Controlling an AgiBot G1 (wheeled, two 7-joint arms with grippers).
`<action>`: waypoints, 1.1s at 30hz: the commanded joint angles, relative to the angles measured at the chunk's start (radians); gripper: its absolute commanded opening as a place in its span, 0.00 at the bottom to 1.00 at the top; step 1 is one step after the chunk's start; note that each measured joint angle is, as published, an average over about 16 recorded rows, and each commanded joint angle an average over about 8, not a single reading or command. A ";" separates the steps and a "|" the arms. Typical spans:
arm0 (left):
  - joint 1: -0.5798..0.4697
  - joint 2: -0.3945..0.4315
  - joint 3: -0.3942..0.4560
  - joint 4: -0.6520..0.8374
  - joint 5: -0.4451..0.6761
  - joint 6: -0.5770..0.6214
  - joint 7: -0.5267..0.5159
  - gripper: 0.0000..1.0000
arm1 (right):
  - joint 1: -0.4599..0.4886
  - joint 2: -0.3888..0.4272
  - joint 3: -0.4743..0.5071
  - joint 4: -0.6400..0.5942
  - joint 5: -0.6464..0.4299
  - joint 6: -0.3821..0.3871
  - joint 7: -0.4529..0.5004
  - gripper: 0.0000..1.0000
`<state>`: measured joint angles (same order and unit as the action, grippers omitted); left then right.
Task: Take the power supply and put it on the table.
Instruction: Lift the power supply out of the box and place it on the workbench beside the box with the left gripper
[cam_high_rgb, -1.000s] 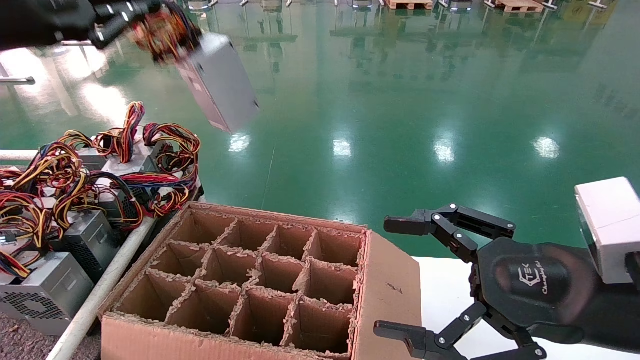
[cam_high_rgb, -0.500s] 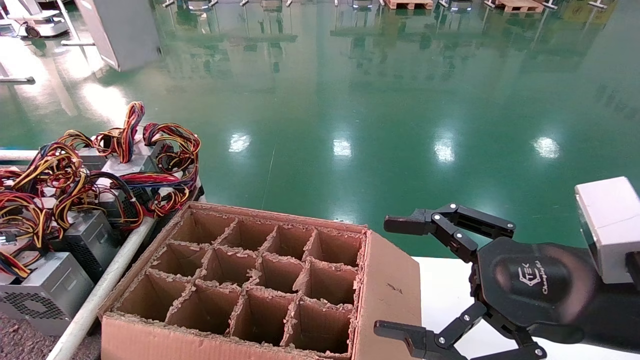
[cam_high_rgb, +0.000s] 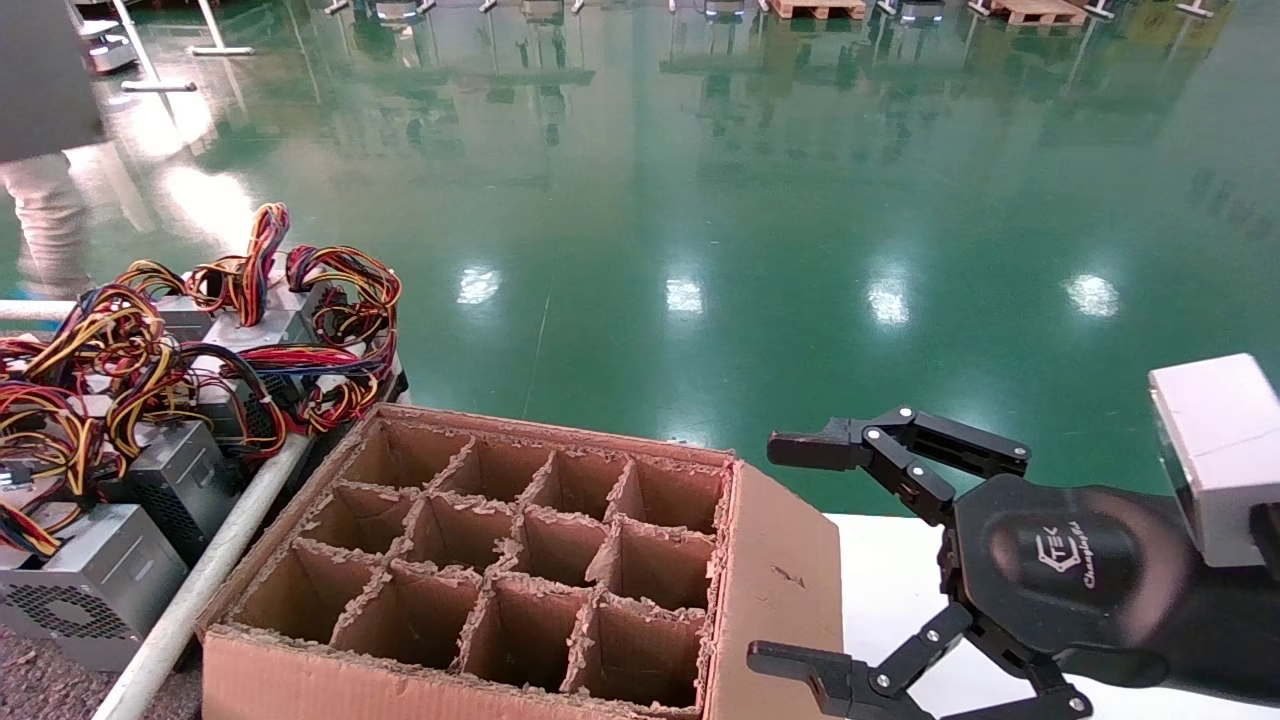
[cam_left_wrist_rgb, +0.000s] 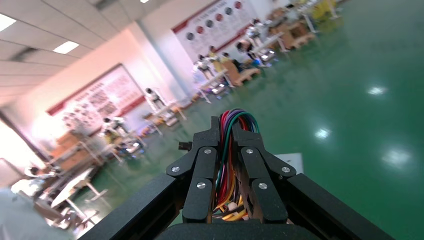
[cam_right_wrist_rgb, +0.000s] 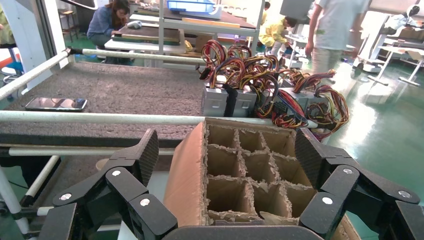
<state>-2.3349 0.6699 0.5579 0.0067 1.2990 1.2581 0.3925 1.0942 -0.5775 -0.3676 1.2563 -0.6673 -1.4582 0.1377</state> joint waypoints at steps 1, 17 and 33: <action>-0.016 -0.040 0.013 -0.006 0.019 0.055 -0.015 0.00 | 0.000 0.000 0.000 0.000 0.000 0.000 0.000 1.00; -0.155 -0.286 0.088 -0.070 0.132 0.101 -0.074 0.00 | 0.000 0.000 0.000 0.000 0.000 0.000 0.000 1.00; -0.281 -0.489 0.140 -0.206 0.237 0.169 -0.197 0.00 | 0.000 0.000 0.000 0.000 0.000 0.000 0.000 1.00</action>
<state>-2.6110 0.1896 0.6953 -0.1915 1.5306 1.4251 0.2034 1.0942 -0.5774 -0.3677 1.2562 -0.6671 -1.4580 0.1376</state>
